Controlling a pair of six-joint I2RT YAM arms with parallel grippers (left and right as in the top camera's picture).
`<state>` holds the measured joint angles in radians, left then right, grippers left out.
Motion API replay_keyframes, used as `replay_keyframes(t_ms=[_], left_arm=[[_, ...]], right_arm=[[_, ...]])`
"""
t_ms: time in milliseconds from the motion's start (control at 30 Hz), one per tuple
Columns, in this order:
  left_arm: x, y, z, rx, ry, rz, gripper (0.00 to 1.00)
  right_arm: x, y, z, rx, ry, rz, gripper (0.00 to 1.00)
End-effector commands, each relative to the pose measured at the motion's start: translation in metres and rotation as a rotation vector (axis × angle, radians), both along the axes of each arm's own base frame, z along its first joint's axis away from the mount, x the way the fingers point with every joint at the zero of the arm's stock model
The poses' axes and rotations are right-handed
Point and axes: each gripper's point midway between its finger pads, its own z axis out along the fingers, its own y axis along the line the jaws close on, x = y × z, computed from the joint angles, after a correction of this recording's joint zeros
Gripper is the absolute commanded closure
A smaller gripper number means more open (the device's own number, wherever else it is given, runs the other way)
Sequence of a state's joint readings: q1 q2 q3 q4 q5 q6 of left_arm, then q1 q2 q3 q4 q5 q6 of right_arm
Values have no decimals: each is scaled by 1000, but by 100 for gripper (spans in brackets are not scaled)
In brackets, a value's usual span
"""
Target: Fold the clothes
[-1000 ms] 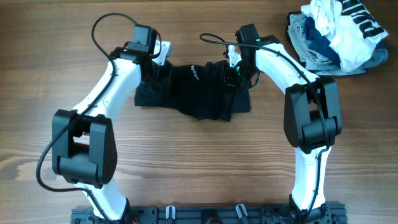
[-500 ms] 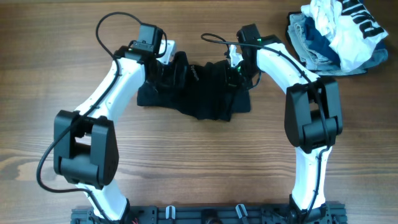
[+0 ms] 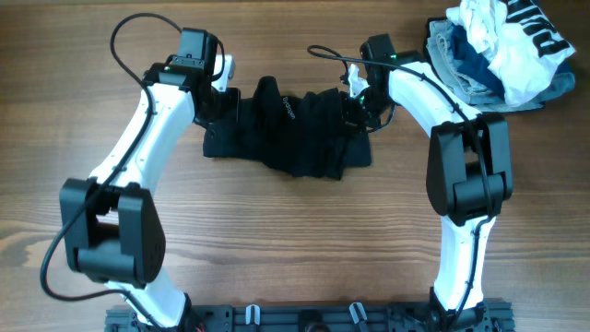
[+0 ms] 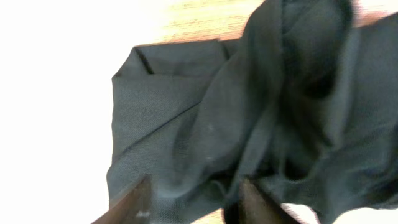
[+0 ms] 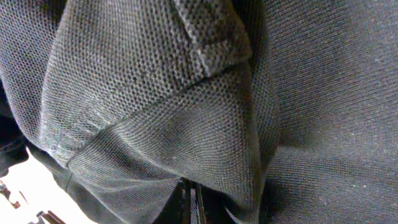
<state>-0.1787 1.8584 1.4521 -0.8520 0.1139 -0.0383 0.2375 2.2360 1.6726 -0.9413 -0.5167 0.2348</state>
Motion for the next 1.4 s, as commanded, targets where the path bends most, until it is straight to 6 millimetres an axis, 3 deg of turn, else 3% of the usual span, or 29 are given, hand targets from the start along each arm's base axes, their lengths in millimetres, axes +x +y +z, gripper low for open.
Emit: replay_keyframes(t_ms=[0,100,167,467,667,933,1233,1367], left_arm=[[-5,8,-32,36,75,22,83],[-8,8,-45,34,112,52,96],[-10,3,-51,16,137,59,96],[-15,-67,-42,-171,123,-82,96],[-21,-80,-42,-178,139,-60,96],[-15,-80,-41,-179,118,-54,96],[-10,-88,-39,-188,89,-66,92],[-10,-92,-39,-190,81,-76,91]], right_arm=[[-2,1,-5,12,19,0,96],[-2,1,-5,12,20,0,95],[-3,1,-5,11,21,0,96],[-3,1,-5,11,21,0,96],[2,-1,-3,33,13,-13,96],[12,-10,31,130,-27,-55,96],[31,-41,109,210,-198,-115,95],[31,-56,132,207,-251,-135,88]])
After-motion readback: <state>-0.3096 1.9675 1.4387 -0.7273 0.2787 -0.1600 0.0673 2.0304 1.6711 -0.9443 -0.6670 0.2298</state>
